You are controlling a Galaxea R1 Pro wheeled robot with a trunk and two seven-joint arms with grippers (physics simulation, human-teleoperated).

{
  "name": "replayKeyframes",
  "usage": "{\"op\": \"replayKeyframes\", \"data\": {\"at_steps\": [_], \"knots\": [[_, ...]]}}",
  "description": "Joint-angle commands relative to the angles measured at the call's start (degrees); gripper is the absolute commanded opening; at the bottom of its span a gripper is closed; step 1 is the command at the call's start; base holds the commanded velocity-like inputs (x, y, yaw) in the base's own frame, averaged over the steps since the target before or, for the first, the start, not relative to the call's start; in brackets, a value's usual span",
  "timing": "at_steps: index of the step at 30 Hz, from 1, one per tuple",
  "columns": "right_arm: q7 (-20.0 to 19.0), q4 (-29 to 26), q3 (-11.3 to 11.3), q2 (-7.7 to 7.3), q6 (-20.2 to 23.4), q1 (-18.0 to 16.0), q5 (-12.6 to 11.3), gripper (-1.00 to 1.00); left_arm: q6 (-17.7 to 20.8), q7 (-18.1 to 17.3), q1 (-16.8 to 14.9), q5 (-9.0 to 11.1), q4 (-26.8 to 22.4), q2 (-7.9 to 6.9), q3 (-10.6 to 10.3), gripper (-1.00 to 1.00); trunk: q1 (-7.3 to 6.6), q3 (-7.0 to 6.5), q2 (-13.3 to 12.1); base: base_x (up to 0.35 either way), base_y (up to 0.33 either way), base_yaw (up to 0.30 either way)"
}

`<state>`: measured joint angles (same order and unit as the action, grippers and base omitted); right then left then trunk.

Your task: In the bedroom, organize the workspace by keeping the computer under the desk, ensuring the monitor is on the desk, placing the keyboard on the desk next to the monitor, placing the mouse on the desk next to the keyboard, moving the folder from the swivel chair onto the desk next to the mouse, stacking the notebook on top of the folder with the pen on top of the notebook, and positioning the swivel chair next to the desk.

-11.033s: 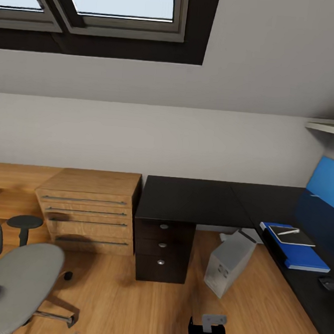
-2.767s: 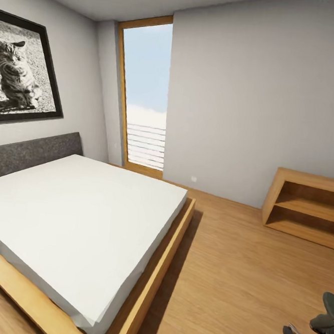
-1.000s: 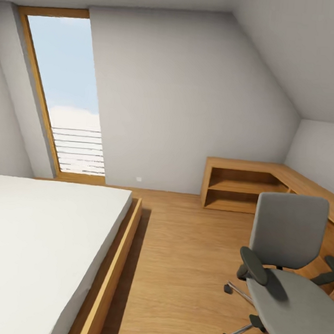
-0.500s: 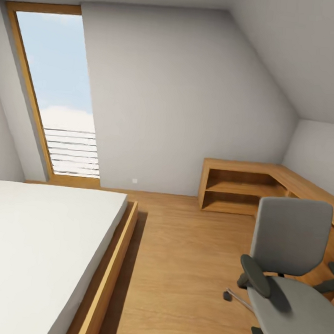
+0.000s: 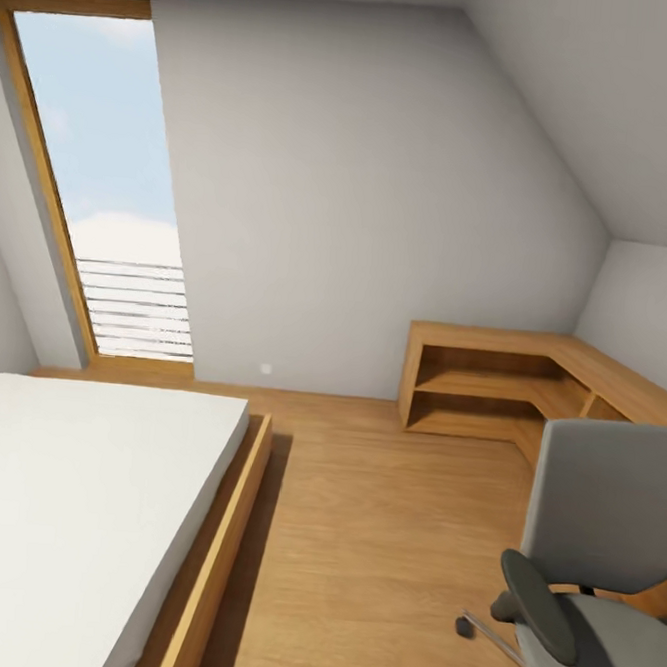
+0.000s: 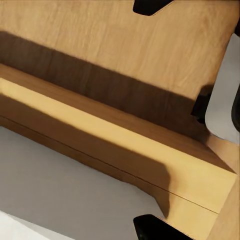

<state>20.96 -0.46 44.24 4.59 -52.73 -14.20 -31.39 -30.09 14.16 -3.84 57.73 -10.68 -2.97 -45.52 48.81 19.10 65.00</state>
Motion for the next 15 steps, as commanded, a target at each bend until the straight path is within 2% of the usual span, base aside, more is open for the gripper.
{"op": "replayKeyframes", "data": {"at_steps": [1,15], "knots": [[0.3,0.0,0.5,0.03,-0.1,0.0,-0.3,1.0,-0.1,0.5,0.0,0.1,-0.1,-0.04,-0.5,1.0,0.04,0.07,0.0,0.328,0.065,0.0],[0.4,0.0,0.5,0.07,-0.1,0.0,-0.3,1.0,-0.1,0.5,0.0,0.1,-0.1,-0.02,-0.5,1.0,0.04,0.07,0.0,0.329,0.019,0.0]]}}
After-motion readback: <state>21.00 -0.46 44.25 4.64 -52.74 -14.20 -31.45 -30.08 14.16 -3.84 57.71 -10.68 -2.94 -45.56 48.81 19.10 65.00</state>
